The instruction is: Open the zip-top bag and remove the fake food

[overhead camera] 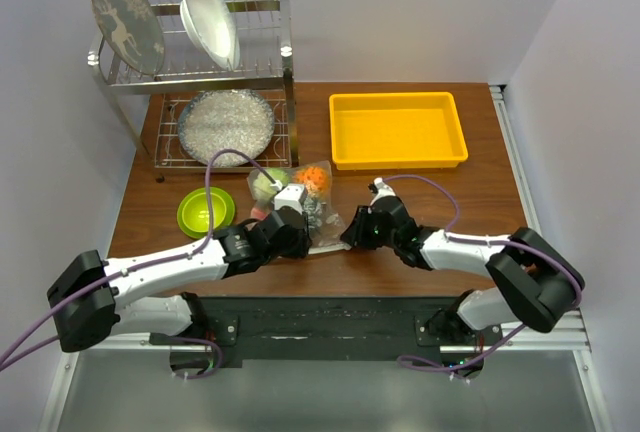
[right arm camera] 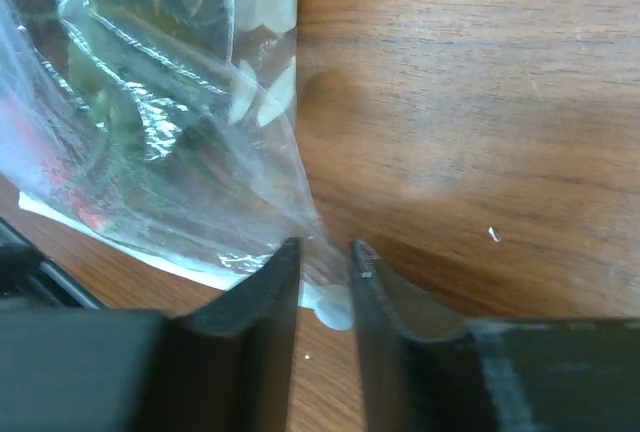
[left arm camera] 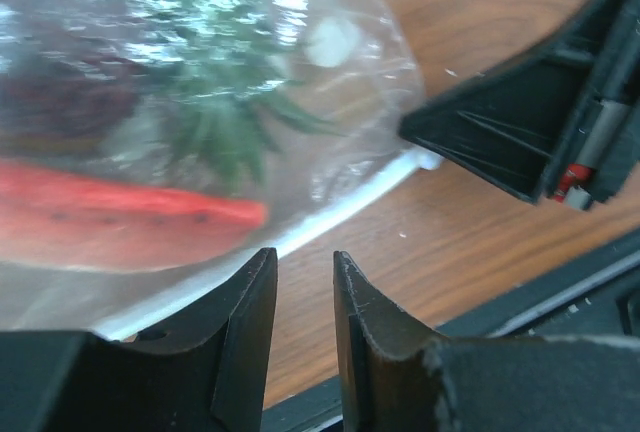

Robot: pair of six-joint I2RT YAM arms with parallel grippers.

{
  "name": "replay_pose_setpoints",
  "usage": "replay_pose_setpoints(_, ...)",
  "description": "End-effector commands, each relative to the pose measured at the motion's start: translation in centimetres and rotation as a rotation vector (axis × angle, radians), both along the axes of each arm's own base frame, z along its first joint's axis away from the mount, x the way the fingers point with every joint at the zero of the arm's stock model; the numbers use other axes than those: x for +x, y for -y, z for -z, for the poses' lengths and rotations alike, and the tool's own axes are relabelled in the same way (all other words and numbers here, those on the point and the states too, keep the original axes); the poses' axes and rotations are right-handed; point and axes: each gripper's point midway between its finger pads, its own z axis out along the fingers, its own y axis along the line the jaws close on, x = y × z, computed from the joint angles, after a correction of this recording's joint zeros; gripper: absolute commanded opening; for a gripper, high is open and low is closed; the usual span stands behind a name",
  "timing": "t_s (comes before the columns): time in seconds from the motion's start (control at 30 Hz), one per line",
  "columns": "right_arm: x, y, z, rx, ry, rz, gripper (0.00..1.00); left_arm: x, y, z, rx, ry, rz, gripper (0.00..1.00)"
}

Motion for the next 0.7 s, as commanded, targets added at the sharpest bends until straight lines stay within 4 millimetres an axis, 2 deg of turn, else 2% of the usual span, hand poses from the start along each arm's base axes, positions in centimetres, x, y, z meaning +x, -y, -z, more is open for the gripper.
replay_pose_setpoints(0.0, -0.1, -0.3, -2.1, 0.074, 0.021, 0.014, 0.2, -0.8, 2.3, -0.3, -0.074, 0.011, 0.109, 0.34)
replay_pose_setpoints(0.07, -0.4, -0.2, -2.5, 0.077, 0.008, 0.018, 0.14, -0.7, 2.9, -0.9, -0.082, 0.042, 0.149, 0.34)
replay_pose_setpoints(0.13, -0.3, -0.2, -3.8, 0.097, 0.025, 0.022, 0.07, -0.8, 3.7, -1.5, -0.097, 0.068, 0.198, 0.34)
replay_pose_setpoints(0.17, -0.6, 0.0, -3.9, 0.085, 0.016, 0.025, 0.04, -0.8, 3.9, -1.8, -0.086, 0.095, 0.233, 0.34)
replay_pose_setpoints(0.23, -0.3, -0.1, -5.5, 0.095, 0.041, 0.021, 0.01, -0.6, 4.4, -2.5, -0.087, 0.131, 0.269, 0.37)
replay_pose_setpoints(0.27, -0.6, 0.1, -5.4, 0.077, 0.025, 0.019, 0.0, -0.5, 4.8, -3.2, -0.086, 0.17, 0.301, 0.39)
replay_pose_setpoints(0.4, -0.4, -0.1, -7.2, 0.078, 0.021, 0.018, 0.0, -0.5, 6.0, -4.6, -0.068, 0.266, 0.394, 0.47)
replay_pose_setpoints(0.43, -0.5, -0.1, -7.4, 0.073, 0.013, 0.02, 0.0, -0.2, 6.7, -5.7, -0.085, 0.31, 0.404, 0.47)
replay_pose_setpoints(0.47, -0.6, 0.2, -7.2, 0.055, -0.008, 0.024, 0.0, -0.2, 7.1, -5.9, -0.076, 0.332, 0.418, 0.48)
replay_pose_setpoints(0.5, -0.3, -0.2, -8.2, 0.062, -0.005, 0.025, 0.0, 0.2, 7.1, -6.1, -0.044, 0.37, 0.424, 0.49)
replay_pose_setpoints(0.53, -0.4, -0.3, -8.5, 0.061, -0.019, 0.024, 0.0, 0.4, 7.3, -6.6, -0.034, 0.395, 0.425, 0.5)
replay_pose_setpoints(0.57, -0.8, -0.1, -8.0, 0.031, -0.06, 0.025, 0.0, 0.4, 7.7, -6.8, -0.025, 0.418, 0.435, 0.51)
replay_pose_setpoints(0.6, -0.5, -0.5, -9.0, 0.041, -0.062, 0.024, 0.0, 0.9, 7.3, -6.9, 0.011, 0.454, 0.42, 0.51)
replay_pose_setpoints(0.67, -1.0, -0.7, -9.1, 0.049, -0.113, 0.026, 0.0, 1.0, 7.6, -7.6, 0.029, 0.505, 0.433, 0.53)
